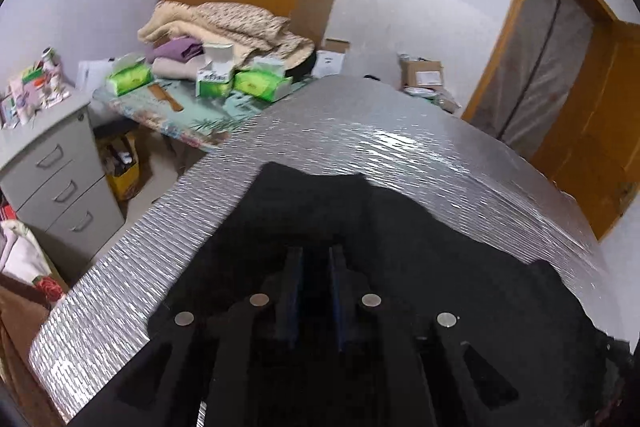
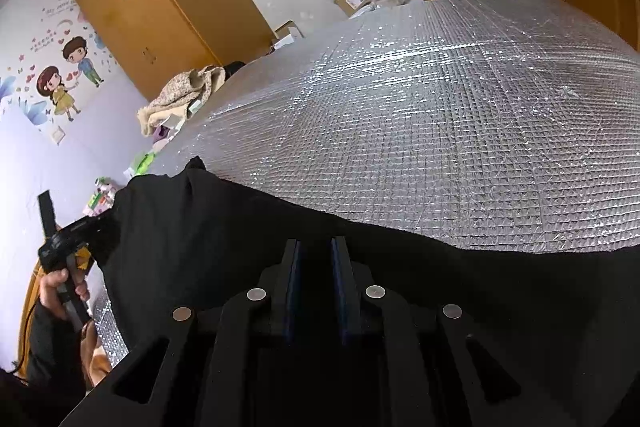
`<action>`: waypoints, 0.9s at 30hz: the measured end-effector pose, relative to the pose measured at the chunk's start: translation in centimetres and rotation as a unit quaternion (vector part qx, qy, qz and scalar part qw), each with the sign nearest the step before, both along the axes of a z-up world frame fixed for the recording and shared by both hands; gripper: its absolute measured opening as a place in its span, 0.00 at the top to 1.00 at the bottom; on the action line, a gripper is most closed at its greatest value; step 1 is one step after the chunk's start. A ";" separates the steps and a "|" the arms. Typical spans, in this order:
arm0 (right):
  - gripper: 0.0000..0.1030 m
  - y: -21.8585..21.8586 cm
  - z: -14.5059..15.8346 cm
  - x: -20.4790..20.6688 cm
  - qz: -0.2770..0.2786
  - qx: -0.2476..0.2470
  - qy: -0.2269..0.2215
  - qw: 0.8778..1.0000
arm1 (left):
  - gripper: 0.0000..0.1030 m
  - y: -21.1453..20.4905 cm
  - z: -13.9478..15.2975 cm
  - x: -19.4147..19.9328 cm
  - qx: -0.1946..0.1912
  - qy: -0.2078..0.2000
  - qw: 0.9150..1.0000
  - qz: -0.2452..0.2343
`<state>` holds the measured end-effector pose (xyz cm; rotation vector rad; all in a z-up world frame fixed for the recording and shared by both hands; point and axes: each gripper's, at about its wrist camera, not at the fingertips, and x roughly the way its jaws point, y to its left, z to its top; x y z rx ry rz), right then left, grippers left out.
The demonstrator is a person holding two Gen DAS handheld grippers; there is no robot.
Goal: Fold clothes
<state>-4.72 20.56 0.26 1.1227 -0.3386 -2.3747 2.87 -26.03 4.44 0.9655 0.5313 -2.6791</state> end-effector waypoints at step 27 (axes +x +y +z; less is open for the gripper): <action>0.85 -7.4 -0.5 -2.8 0.072 -0.037 -0.036 0.996 | 0.86 -5.6 -0.8 5.7 0.054 0.049 0.994 0.079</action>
